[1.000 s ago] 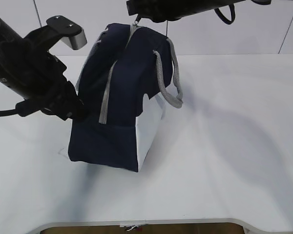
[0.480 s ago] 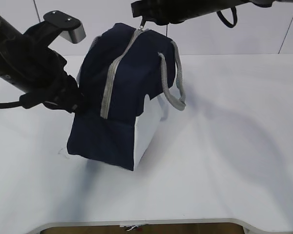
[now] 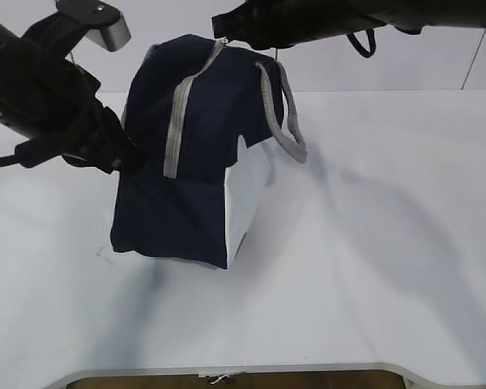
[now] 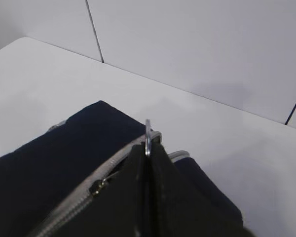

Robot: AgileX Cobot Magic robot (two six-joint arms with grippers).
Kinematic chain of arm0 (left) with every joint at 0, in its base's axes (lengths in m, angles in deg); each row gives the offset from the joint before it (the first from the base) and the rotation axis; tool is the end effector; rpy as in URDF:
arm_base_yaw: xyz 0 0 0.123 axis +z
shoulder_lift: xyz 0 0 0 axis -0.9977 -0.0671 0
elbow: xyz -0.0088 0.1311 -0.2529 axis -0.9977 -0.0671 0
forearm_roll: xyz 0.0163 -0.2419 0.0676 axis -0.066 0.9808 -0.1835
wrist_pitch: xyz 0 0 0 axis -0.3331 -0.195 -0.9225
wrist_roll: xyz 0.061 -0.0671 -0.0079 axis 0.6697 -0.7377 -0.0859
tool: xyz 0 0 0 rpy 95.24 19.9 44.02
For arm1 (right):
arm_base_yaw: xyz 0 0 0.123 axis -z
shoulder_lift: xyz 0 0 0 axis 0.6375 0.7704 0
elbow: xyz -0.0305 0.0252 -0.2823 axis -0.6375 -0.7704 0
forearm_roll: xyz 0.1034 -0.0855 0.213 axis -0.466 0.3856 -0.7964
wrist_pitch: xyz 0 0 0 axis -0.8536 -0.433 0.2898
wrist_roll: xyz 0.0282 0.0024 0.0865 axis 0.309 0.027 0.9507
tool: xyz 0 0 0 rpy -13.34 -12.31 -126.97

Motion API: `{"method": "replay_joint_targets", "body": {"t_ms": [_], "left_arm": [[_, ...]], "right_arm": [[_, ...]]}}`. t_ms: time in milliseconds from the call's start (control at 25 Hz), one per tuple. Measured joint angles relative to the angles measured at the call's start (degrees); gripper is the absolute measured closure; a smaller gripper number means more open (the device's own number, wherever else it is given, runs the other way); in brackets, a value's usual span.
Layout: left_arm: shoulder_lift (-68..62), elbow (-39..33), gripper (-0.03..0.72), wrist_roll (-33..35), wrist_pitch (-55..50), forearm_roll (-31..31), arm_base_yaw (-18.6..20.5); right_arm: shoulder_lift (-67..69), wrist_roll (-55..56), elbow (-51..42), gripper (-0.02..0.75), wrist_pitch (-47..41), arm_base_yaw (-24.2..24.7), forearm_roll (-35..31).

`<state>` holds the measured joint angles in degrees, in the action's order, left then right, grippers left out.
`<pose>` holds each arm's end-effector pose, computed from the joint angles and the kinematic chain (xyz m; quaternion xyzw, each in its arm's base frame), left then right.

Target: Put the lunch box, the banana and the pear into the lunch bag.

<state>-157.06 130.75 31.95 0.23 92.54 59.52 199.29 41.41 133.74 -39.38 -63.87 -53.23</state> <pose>0.2764 -0.1645 0.2886 0.3843 0.8636 -0.1478 0.2909 0.4186 0.1976 0.3055 -0.1914 0.8161 0.1562 0.5224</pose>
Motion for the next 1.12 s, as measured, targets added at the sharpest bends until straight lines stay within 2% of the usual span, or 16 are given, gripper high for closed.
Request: {"method": "replay_joint_targets", "body": {"t_ms": [280, 600, 1120], "left_arm": [[0.3, -0.1, 0.686, 0.0, -1.0, -1.3, 0.0], [-2.1, -0.1, 0.687, 0.0, -1.4, -3.4, 0.0], [-4.6, -0.1, 0.687, 0.0, -1.6, -3.6, 0.0]], "right_arm": [[1.4, 0.0, 3.1, 0.725, -0.5, 0.0, -1.4], [1.4, 0.0, 5.3, 0.725, -5.9, 0.1, -7.1], [2.0, 0.0, 5.4, 0.725, -6.2, 1.5, -7.6]]}}
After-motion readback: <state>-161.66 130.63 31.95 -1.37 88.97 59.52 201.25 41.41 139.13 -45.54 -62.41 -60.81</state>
